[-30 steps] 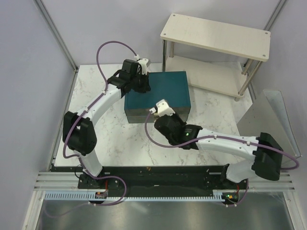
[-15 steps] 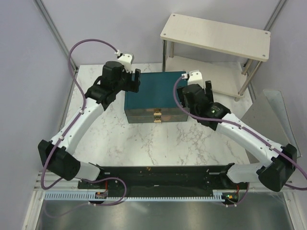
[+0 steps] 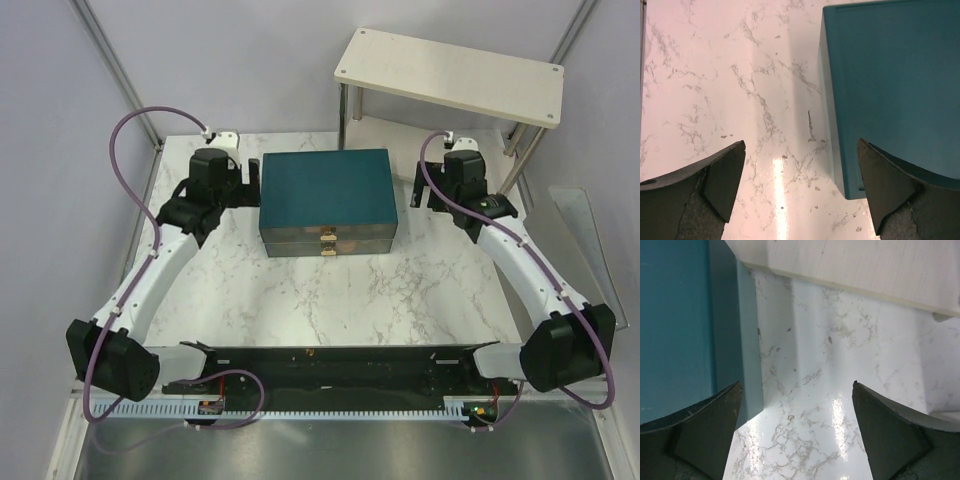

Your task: Organize the makeup

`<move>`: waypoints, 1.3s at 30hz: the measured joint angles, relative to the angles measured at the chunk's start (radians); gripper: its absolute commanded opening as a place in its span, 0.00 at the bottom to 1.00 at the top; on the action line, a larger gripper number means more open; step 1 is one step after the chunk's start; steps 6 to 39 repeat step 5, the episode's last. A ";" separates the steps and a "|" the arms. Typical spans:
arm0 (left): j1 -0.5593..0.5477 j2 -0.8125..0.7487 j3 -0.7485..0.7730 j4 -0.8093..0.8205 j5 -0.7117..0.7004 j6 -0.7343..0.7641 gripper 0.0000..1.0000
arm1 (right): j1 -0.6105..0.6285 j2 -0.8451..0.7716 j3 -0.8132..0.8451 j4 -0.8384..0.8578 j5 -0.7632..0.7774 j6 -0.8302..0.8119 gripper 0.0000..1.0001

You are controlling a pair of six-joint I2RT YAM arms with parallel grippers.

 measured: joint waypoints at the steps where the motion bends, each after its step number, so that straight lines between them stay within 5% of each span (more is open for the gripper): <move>1: 0.001 0.000 -0.009 -0.006 -0.002 -0.009 0.99 | -0.017 0.009 -0.010 0.007 -0.032 0.013 0.98; 5: 0.004 0.003 -0.041 -0.025 0.000 -0.035 0.99 | -0.079 0.047 -0.062 0.038 -0.134 0.077 0.98; 39: 0.004 0.003 -0.041 -0.025 0.000 -0.035 0.99 | -0.079 0.047 -0.062 0.038 -0.134 0.077 0.98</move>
